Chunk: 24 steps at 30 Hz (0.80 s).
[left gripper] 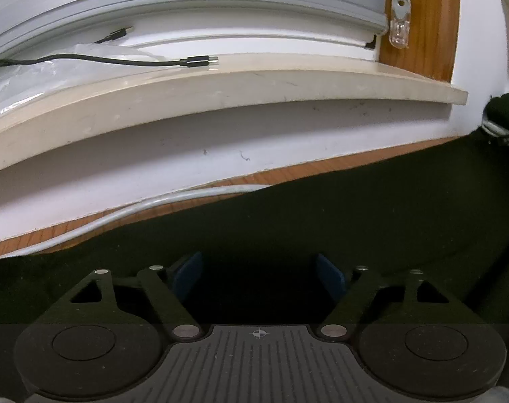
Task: Fold clothes
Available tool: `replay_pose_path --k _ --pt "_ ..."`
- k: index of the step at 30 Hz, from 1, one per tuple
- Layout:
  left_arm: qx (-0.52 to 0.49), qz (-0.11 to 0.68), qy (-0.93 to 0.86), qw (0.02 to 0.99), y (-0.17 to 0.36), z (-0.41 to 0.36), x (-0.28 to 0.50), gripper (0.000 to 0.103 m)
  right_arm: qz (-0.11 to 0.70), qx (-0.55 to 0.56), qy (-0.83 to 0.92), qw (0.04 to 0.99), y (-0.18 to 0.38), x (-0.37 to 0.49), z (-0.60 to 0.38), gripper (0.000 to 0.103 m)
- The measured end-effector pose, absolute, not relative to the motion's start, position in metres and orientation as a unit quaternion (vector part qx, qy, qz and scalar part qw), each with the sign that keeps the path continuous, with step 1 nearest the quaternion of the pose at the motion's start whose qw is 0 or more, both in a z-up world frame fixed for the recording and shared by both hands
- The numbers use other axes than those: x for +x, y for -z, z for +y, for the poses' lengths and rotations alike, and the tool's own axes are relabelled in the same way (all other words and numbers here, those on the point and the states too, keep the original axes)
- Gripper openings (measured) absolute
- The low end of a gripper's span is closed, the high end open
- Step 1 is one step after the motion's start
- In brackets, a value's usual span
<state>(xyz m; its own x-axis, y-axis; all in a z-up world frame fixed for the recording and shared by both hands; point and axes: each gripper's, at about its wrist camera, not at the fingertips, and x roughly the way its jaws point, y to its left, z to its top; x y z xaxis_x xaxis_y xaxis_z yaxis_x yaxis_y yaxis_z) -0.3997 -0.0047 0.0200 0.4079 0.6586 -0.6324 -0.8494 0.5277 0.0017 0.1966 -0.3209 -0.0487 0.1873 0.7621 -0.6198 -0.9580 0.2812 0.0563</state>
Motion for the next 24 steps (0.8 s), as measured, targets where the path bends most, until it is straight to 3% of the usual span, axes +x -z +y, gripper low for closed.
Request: replay_pose_path --k 3,6,7,10,17,22,24 --pt "-0.164 0.294 -0.457 0.823 -0.021 -0.002 -0.398 0.083 0.277 -0.187 -0.572 0.749 0.031 0.181 -0.271 0.091" --pt "-0.162 0.3 -0.45 0.825 -0.02 0.0 -0.395 0.09 0.287 -0.19 -0.576 0.742 0.023 0.184 -0.244 0.09" --pt "-0.16 0.302 -0.451 0.825 -0.02 0.0 -0.394 0.091 0.293 -0.188 -0.574 0.741 0.006 0.179 -0.227 0.086" --pt "-0.158 0.314 -0.454 0.819 -0.024 -0.002 -0.393 0.091 0.266 -0.198 -0.588 0.738 -0.018 0.172 -0.247 0.059" --pt "-0.152 0.278 -0.448 0.836 -0.067 -0.051 -0.387 0.086 0.249 -0.177 -0.598 0.741 -0.049 0.16 -0.352 0.057" --pt "-0.126 0.271 -0.426 0.854 -0.073 -0.096 -0.361 0.072 0.256 -0.177 -0.589 0.746 -0.009 0.156 -0.34 0.058" --pt "-0.135 0.267 -0.406 0.863 -0.066 -0.112 -0.348 0.059 0.267 -0.18 -0.585 0.745 0.003 0.164 -0.352 0.058"
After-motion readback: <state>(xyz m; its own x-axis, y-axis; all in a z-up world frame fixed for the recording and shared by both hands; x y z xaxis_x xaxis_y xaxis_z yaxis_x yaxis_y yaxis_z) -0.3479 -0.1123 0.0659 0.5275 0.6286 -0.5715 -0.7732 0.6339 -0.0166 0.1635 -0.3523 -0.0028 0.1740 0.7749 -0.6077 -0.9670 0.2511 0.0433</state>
